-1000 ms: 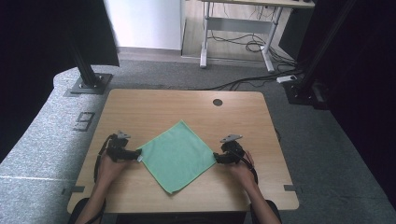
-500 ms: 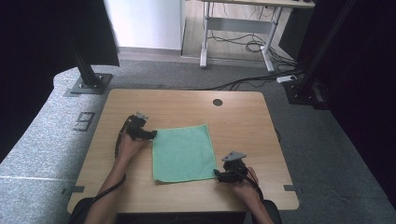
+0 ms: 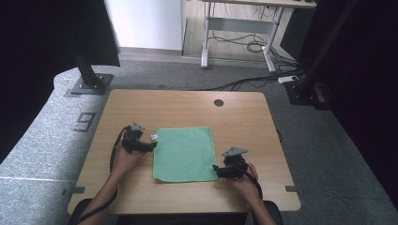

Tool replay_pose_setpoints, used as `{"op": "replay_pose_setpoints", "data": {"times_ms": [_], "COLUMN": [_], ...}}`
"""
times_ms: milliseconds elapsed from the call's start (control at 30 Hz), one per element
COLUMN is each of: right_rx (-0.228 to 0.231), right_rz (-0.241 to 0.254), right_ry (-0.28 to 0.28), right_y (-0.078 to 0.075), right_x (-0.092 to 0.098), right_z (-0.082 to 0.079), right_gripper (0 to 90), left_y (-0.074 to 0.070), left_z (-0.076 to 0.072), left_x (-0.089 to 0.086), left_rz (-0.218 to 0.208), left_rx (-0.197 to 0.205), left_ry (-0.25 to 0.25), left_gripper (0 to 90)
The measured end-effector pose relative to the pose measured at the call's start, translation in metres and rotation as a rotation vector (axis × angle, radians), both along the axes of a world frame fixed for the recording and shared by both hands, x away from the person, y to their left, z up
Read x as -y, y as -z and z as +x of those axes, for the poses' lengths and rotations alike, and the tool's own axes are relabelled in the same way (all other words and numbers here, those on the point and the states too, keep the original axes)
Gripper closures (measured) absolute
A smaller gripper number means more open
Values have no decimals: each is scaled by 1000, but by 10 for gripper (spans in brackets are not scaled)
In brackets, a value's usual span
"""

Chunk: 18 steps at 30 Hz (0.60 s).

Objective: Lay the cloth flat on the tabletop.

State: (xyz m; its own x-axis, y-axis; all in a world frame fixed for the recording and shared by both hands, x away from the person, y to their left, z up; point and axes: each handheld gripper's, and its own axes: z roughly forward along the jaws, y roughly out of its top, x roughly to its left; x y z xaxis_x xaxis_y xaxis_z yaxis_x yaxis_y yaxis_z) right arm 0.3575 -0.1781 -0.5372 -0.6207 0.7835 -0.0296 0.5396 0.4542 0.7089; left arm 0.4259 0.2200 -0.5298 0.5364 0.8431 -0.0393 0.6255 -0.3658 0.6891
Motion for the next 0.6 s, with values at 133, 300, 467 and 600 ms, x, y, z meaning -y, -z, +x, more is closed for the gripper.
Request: {"op": "replay_pose_setpoints", "data": {"times_ms": [133, 300, 467, 600], "right_rx": [-10, -7, -4, -9], "right_rz": [-29, -34, -22, -18], "right_ry": [5, 16, 38, 53], "right_y": [5, 6, 7, 7], "right_x": [-3, -2, 3, 7], "right_z": [6, 7, 13, 19], "right_gripper": [266, 266, 262, 258], "left_y": [9, 15, 16, 16], "left_z": [-21, -15, -2, 9], "left_x": [5, 14, 18, 23], "left_rz": [25, 75, 69, 70], "left_rx": [-15, -18, -13, -6], "left_ry": [44, 41, 24, 17], "left_gripper": [62, 38, 32, 31]}}
